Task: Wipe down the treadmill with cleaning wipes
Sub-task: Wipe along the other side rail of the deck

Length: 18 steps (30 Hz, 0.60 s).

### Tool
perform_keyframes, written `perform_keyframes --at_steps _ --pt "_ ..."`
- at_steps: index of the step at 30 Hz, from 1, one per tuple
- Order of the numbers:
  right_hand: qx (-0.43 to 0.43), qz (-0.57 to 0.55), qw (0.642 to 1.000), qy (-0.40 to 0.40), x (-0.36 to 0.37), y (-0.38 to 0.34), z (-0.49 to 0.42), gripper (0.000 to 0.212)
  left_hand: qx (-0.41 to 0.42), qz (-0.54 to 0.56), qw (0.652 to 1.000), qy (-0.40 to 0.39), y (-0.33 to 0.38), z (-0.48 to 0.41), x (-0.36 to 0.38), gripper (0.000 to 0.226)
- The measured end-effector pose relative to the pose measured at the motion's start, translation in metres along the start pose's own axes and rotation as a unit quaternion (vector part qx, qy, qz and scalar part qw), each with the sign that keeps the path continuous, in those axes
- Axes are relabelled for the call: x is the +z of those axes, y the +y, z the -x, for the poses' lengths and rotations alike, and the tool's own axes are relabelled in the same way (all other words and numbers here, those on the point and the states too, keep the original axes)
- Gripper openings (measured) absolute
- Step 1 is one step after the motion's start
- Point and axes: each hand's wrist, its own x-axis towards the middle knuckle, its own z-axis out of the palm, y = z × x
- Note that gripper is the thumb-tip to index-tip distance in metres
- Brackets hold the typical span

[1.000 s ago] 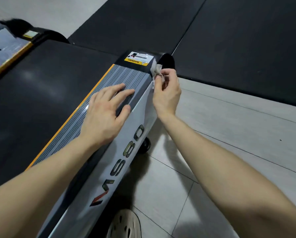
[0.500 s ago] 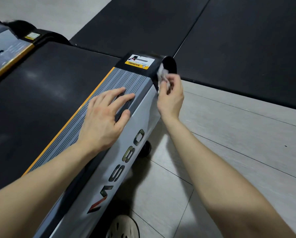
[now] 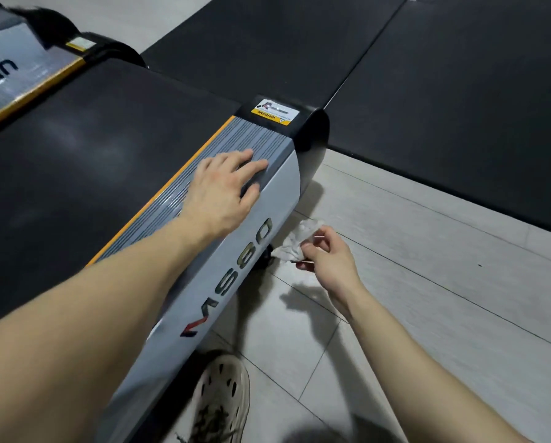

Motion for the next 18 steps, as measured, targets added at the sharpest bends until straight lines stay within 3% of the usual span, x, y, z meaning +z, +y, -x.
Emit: perform_keyframes --at_steps 3,6,9,11,15,18 --pt "-0.02 -0.021 1.0 -0.006 0.012 -0.039 0.036 0.014 0.025 -0.008 0.996 -0.089 0.001 0.0 -0.039 0.05" --pt "-0.024 -0.084 0.996 -0.012 0.039 -0.073 0.07 0.021 0.03 -0.015 0.997 -0.076 0.0 0.046 -0.091 0.042" --pt "-0.01 -0.164 0.986 -0.021 0.076 -0.096 0.112 0.024 -0.113 0.047 0.987 -0.102 -0.019 0.121 -0.125 0.039" --pt "-0.003 -0.155 0.987 -0.048 0.101 -0.096 0.142 0.025 -0.214 0.115 0.965 -0.102 -0.042 0.166 -0.127 0.031" --pt "0.011 -0.095 0.984 -0.153 0.133 -0.09 0.18 0.027 -0.422 0.357 0.833 -0.014 -0.062 0.232 -0.113 0.02" --pt "-0.004 -0.031 0.982 -0.187 0.132 -0.09 0.182 0.036 -0.413 0.302 0.858 -0.049 -0.061 0.26 -0.116 0.023"
